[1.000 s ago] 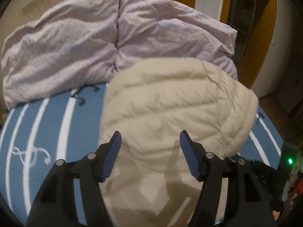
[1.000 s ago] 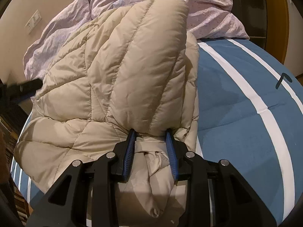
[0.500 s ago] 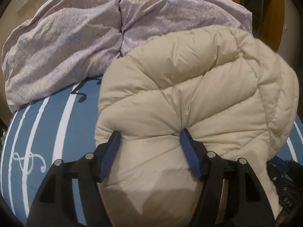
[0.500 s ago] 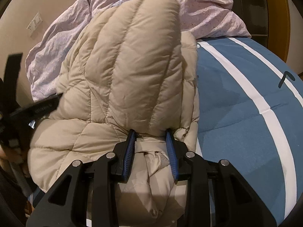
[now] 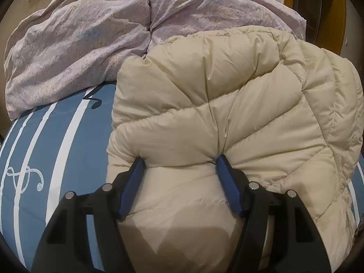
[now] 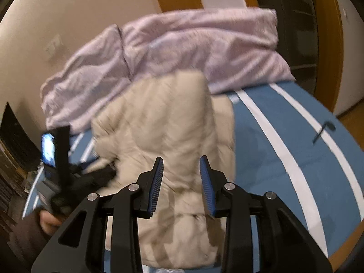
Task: Fold large clothes
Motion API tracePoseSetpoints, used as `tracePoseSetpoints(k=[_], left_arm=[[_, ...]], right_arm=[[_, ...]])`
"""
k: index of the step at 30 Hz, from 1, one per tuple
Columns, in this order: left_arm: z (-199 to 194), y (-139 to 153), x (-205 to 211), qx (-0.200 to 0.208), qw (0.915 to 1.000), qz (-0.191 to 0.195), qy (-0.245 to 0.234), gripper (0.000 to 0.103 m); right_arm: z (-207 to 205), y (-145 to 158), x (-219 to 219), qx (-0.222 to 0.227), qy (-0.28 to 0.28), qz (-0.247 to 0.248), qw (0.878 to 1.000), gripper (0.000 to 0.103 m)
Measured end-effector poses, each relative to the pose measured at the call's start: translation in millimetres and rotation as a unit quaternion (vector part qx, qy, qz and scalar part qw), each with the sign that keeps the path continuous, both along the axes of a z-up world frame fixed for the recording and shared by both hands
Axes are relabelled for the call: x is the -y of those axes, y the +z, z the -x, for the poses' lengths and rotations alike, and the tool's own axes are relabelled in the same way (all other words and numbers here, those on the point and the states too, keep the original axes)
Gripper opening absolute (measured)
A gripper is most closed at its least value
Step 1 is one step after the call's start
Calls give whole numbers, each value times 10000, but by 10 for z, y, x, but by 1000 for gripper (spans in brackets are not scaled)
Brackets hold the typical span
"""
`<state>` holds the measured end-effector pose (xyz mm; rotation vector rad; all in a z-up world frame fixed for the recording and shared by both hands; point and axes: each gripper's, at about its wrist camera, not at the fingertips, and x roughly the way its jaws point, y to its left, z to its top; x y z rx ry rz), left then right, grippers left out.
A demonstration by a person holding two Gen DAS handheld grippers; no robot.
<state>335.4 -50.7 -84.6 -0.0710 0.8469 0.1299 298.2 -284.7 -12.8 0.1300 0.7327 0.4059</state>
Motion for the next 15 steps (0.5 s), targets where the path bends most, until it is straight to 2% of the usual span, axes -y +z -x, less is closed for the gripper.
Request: tracePoseSetpoints(k=[3, 8, 15], left_arm=[[1, 8, 0, 5, 10000, 5, 1, 66], [-2, 12, -9, 12, 10000, 18, -17, 66], [-15, 11, -34, 31, 9999, 100, -43, 66]], right_arm=[[-75, 113, -179, 150, 98, 97, 9998, 35], [-347, 138, -504, 279, 78, 398, 9988, 35], [-828, -96, -550, 92, -459, 778, 9959, 35]])
